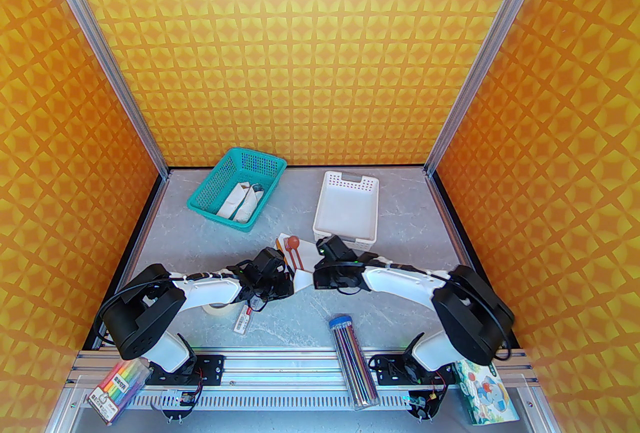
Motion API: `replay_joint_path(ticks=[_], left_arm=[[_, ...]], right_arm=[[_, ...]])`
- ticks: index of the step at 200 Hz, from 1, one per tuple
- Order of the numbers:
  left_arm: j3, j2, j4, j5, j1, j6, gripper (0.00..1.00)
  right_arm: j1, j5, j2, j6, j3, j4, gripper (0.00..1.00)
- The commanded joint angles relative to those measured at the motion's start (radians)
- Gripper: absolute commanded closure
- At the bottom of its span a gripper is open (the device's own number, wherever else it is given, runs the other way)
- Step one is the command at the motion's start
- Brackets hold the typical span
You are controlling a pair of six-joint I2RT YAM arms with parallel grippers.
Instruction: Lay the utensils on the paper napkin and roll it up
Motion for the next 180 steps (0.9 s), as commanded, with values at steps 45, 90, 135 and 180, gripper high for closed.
replay_joint_path(ticks=[45, 90, 135, 180], left_arm=[[-0.002, 0.014, -0.086, -0.031, 0.009, -0.009, 0.99], [-0.003, 0.012, -0.088, -0.030, 0.009, -0.014, 0.99], [-0.004, 0.014, -0.091, -0.030, 0.010, -0.014, 0.99], [-0.001, 0.015, -0.094, -0.030, 0.009, -0.015, 1.00]], right_arm=[[0.008, 0.016, 0.057, 0.014, 0.035, 0.058, 1.00], [0.007, 0.060, 0.067, -0.004, 0.048, 0.010, 1.00], [0.006, 0.108, 0.082, -0.008, 0.052, -0.038, 1.00], [-0.005, 0.121, 0.096, -0.009, 0.053, -0.058, 1.00]])
